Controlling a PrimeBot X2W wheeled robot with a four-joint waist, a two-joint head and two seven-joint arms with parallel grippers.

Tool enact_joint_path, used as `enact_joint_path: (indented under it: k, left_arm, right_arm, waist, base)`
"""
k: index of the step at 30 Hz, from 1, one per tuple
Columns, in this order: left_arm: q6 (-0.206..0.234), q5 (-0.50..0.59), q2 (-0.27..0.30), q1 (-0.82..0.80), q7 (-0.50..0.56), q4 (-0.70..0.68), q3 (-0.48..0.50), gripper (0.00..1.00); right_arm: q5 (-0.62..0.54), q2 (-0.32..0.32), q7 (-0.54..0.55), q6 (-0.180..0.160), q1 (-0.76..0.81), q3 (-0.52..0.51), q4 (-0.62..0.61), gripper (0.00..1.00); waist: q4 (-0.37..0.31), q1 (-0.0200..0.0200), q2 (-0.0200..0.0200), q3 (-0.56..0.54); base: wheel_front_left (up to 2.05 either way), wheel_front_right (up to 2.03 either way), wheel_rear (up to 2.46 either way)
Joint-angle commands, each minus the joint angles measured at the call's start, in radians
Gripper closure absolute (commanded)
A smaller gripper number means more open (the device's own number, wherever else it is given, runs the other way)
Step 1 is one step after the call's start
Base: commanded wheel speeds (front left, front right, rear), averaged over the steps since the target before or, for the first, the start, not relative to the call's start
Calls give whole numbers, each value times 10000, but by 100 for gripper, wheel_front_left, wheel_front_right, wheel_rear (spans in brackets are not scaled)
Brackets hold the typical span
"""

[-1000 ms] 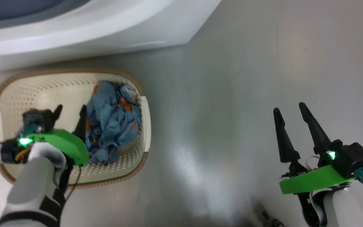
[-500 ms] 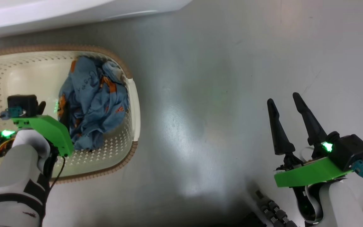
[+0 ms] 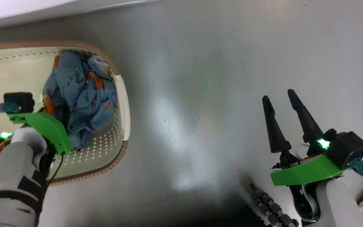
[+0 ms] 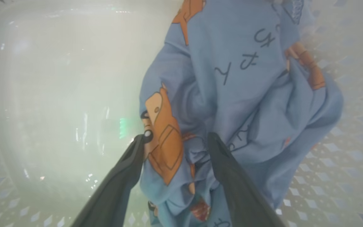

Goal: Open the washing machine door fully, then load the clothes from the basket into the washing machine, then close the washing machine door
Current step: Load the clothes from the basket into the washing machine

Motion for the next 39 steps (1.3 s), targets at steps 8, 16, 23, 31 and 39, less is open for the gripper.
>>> enact_joint_path:
  k: [8, 16, 23, 31, 39]
  left_arm:
    - [-15, -1601, 561, 386, 812, -1327, -795, 0]
    - [-15, -2956, 1035, 501, 1035, -2595, -1848, 0]
    - [-15, -3291, 1596, 166, 1066, -2588, -2874, 0]
    - [-15, -2999, 1369, -560, 715, -1532, -3461, 82]
    - [-15, -3353, 1036, -720, 77, -1211, -3744, 100]
  right_arm:
    - [295, -47, -117, 17, 84, 345, -131, 0]
    - [412, -47, -117, 17, 34, 402, -90, 0]
    - [479, -47, -117, 17, -32, 476, -99, 0]
    - [492, -47, -117, 17, -2, 440, -135, 0]
    - [356, -47, -117, 17, -98, 238, -143, 0]
  waist:
    - [-185, 0, 0, 205]
    - [-239, 0, 0, 335]
    - [-395, 0, 0, 535]
    - [-505, 0, 0, 751]
    - [-304, 0, 0, 553]
  base:
    - [0, 0, 0]
    - [0, 0, 0]
    - [0, 0, 0]
    - [0, 0, 0]
    - [0, 0, 0]
